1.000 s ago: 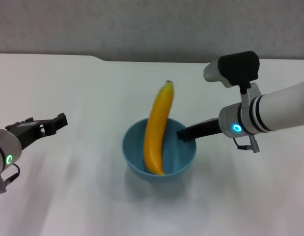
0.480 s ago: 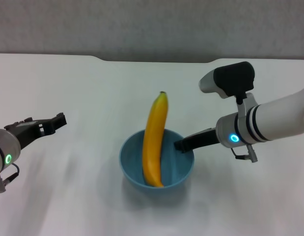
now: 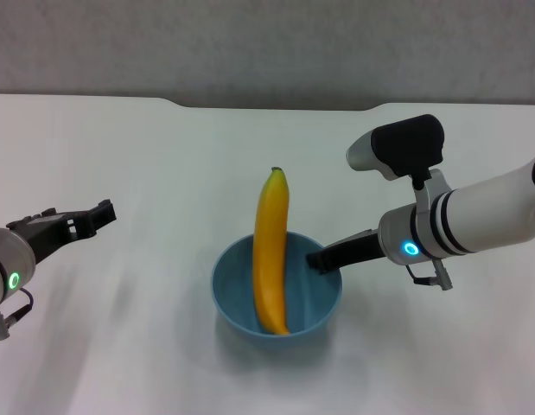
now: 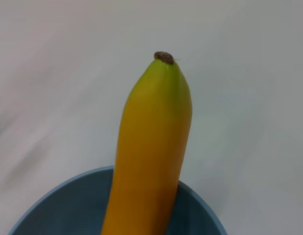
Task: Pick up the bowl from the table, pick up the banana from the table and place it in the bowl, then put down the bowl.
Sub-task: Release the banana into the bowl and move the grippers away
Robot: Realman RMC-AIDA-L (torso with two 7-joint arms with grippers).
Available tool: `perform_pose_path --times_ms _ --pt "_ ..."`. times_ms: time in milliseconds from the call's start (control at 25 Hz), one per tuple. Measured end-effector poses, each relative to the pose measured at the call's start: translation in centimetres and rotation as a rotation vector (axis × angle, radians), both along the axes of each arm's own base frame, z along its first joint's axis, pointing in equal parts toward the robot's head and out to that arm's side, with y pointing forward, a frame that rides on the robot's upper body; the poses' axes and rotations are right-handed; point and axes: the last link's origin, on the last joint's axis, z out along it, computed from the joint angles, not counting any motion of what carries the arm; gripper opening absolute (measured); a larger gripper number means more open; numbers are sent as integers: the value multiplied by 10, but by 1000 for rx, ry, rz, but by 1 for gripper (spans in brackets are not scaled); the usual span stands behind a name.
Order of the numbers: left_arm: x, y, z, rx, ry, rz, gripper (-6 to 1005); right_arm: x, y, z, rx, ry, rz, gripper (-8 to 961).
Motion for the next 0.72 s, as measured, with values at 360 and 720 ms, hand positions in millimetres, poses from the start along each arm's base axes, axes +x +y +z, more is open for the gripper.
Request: perform_pose_path --times_ms 360,720 --pt "0 0 0 0 -1 0 862 2 -2 -2 -7 -12 2 123" --pt "-2 0 -1 -2 -1 4 863 4 -3 -2 -8 -13 -3 131"
